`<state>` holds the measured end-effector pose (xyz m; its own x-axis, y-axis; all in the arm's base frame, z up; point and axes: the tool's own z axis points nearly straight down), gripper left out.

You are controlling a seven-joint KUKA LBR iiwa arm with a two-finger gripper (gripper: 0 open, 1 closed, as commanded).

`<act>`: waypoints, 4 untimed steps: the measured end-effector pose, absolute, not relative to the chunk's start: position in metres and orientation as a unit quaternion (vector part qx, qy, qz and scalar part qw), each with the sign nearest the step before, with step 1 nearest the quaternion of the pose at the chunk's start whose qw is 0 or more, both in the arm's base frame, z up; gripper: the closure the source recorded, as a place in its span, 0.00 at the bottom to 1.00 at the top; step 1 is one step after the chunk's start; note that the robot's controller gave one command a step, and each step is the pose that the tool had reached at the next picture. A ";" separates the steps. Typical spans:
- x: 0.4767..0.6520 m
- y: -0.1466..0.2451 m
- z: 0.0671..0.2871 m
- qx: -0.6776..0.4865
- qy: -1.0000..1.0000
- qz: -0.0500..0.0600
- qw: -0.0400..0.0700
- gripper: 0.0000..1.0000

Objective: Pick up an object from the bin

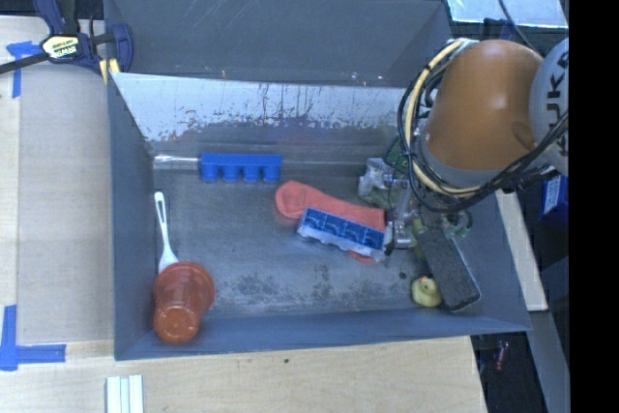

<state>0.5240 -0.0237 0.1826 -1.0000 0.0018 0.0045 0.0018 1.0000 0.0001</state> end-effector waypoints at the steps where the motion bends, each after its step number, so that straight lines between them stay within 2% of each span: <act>1: 0.526 -0.024 0.186 -0.001 -1.000 0.000 -0.002 0.00; 2: 0.554 -0.053 0.119 -0.028 -1.000 0.000 -0.004 0.00; 3: 0.528 -0.038 0.070 -0.136 -0.991 -0.001 -0.009 1.00; 4: 0.528 -0.038 0.070 -0.136 -0.991 -0.001 -0.009 1.00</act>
Offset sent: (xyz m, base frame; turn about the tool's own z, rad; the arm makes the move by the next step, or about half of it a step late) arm 0.0387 -0.0418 -0.0981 0.0761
